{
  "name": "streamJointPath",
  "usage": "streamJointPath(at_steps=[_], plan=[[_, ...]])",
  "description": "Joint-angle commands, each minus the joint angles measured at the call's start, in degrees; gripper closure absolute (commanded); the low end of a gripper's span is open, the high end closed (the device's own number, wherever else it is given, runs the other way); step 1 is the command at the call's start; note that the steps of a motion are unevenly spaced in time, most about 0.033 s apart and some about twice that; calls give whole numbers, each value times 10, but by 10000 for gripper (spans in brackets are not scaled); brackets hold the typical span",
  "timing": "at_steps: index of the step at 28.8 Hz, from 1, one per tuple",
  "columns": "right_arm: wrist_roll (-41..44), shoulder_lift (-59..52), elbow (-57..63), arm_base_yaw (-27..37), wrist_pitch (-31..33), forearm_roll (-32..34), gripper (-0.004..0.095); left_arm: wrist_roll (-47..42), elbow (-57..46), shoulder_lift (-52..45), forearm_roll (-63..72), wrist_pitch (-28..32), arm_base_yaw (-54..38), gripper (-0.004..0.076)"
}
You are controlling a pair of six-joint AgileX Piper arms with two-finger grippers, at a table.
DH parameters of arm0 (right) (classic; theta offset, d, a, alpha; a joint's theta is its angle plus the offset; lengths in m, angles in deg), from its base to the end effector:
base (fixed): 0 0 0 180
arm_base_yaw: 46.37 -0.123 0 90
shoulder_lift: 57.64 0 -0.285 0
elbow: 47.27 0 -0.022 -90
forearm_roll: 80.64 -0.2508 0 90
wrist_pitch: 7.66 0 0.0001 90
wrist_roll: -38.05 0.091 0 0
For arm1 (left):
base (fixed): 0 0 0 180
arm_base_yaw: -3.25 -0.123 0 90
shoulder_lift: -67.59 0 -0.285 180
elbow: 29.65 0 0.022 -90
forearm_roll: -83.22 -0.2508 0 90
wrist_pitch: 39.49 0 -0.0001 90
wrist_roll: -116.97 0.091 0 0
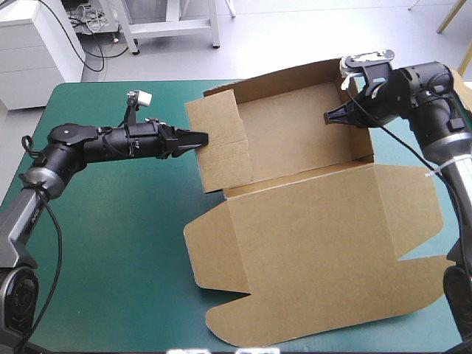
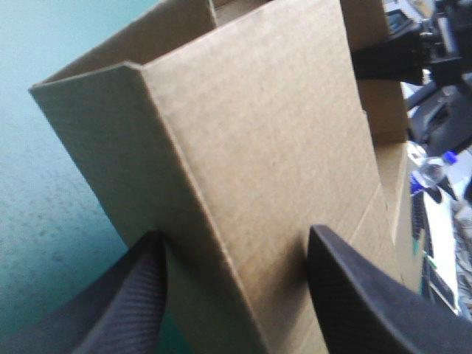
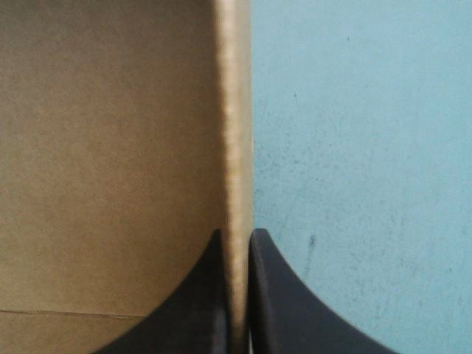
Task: Fold the box
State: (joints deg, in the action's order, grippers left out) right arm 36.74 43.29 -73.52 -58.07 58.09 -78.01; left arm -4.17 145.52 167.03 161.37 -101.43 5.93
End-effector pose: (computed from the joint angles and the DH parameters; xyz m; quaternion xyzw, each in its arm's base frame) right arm 0.3415 0.0668 0.4202 -0.1083 0.9345 0.0079 0.3391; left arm 0.3285 -0.0941 0.3371 0.1987 0.7786 -0.4747 0.3590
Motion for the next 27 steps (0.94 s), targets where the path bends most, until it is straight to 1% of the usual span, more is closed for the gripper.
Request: streamJointPath(at_steps=[1,6,13,19,24,25,26,27], plan=[[35,-25,-17,-42,-71,32,928,-66,38,-26,-31,26,6,321],[74,-25,-17,-97,-125,77,928,-132,59,-26,-113,54,15,321],[89,-25,-17,-131,-139,87,928,-208,66,-26,-178,122,27,321],[83,-25,-17,-131,-141,75,928,-209,66,-26,-189,149,28,321],[83,-25,-17,-131,-144,72,928,-207,66,-26,-189,150,28,328],[83,-25,-17,-131,-145,68,928,-207,66,-26,-189,150,28,349],[83,-25,-17,-131,-147,67,928,-205,66,-26,-189,155,28,459],[83,-25,-17,-131,-147,67,928,-202,66,-26,-189,155,28,521]])
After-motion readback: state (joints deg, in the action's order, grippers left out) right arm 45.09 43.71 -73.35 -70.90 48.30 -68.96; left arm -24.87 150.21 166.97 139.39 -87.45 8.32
